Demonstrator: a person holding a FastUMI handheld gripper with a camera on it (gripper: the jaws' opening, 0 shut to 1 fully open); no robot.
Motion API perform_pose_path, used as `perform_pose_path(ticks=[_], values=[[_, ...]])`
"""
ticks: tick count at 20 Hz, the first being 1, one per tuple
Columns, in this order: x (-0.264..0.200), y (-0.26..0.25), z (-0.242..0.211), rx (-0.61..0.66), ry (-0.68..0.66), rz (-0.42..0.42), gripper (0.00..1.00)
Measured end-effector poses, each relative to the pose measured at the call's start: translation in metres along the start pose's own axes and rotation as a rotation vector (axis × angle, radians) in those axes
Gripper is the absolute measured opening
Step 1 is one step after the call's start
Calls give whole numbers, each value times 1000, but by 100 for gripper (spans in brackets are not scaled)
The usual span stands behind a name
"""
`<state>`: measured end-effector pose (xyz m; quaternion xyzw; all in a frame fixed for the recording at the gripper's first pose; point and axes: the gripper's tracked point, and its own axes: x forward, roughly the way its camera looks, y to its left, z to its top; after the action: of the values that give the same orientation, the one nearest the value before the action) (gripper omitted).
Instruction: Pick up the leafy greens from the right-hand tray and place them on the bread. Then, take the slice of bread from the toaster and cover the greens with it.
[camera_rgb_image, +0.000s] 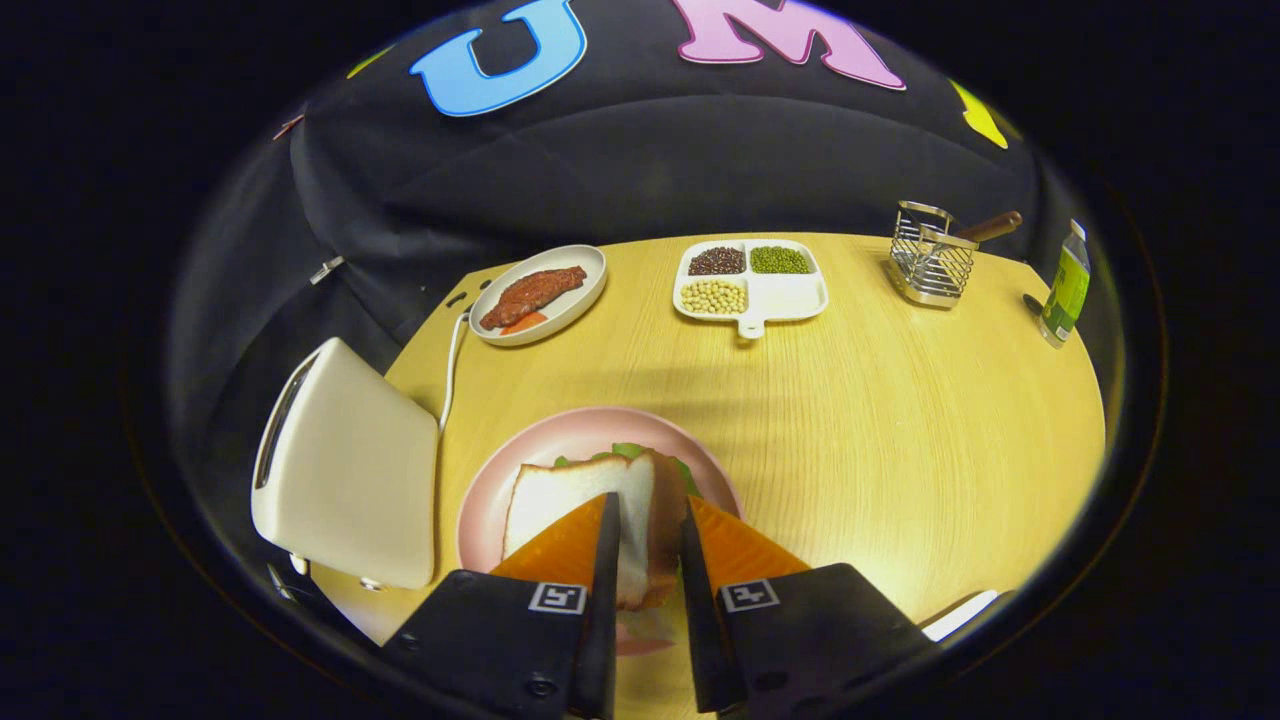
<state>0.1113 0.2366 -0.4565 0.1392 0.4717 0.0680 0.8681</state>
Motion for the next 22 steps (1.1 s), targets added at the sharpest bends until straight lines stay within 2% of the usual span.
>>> perform_pose_path(ticks=[5, 6, 7, 8, 15, 22], values=[[-4, -12, -10, -101, 7, -36, 67], [-7, -10, -8, -103, -7, -24, 79], [-11, -9, -5, -102, -20, -15, 87], [-15, -9, -3, -102, -34, -5, 98], [-72, -6, 39, -104, -169, 56, 100], [-167, 18, 115, -167, -408, 157, 99]])
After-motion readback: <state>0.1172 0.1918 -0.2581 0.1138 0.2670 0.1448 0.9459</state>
